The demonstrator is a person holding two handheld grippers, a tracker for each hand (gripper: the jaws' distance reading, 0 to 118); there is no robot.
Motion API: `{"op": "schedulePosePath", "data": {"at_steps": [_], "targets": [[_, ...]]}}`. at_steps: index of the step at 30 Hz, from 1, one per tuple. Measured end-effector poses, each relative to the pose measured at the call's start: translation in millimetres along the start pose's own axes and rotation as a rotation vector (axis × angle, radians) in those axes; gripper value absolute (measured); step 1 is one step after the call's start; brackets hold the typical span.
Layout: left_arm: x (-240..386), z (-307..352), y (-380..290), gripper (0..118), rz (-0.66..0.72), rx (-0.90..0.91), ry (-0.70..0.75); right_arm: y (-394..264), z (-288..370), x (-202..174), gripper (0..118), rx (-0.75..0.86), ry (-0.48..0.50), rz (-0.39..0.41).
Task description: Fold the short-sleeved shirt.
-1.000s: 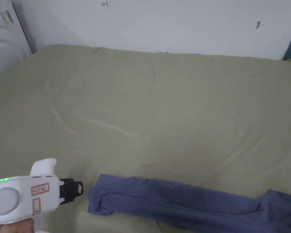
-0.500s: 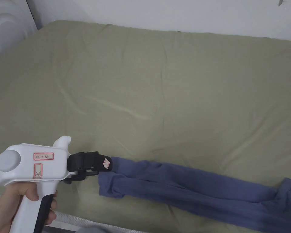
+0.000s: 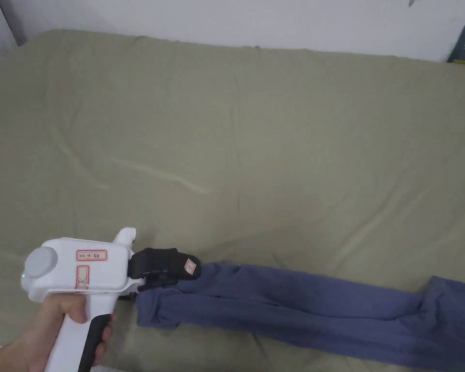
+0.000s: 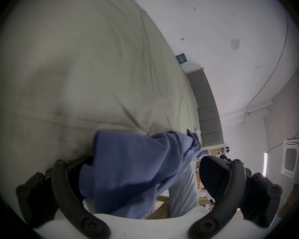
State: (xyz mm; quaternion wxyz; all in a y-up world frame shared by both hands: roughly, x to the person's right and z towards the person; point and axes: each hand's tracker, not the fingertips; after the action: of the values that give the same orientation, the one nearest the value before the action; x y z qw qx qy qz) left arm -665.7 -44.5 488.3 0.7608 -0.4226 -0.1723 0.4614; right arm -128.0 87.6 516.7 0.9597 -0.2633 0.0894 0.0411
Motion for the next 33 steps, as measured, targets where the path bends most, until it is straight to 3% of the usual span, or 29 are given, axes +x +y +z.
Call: {"op": "schedulePosePath", "data": {"at_steps": [1, 2, 3, 5, 7, 19, 26, 33], "targets": [[0.3, 0.2, 0.4, 103, -0.001, 0.0, 0.005, 0.7, 0.2, 1.6, 0, 0.002, -0.001, -0.01], [0.9, 3.6, 1.6, 68, -0.015, -0.006, 0.016, 1.4, 0.2, 3.4, 0, 0.005, 0.005, -0.019], [0.5, 9.6, 3.0, 9, -0.018, 0.015, 0.065, 2.5, -0.2, 4.4, 0, 0.005, 0.005, -0.025], [0.8, 6.2, -2.4, 11, -0.027, 0.021, 0.133, 4.2, -0.5, 6.9, 0, 0.01, 0.014, -0.032], [3.3, 4.0, -7.7, 11, -0.015, -0.031, 0.108, 5.3, -0.2, 8.3, 0, 0.02, 0.014, -0.039], [21.6, 70.9, -5.1, 11, -0.002, 0.133, 0.224, 13.3, 0.1, 20.8, 0, 0.048, 0.035, -0.056], [40.6, 138.1, -4.6, 11, 0.024, 0.247, 0.457, 14.1, -5.3, 20.5, 0, 0.056, 0.071, -0.049], [132.5, 93.5, -23.9, 11, -0.164, 0.213, 0.616, 7.0, -3.5, 24.6, 0, 0.049, 0.092, -0.063]]}}
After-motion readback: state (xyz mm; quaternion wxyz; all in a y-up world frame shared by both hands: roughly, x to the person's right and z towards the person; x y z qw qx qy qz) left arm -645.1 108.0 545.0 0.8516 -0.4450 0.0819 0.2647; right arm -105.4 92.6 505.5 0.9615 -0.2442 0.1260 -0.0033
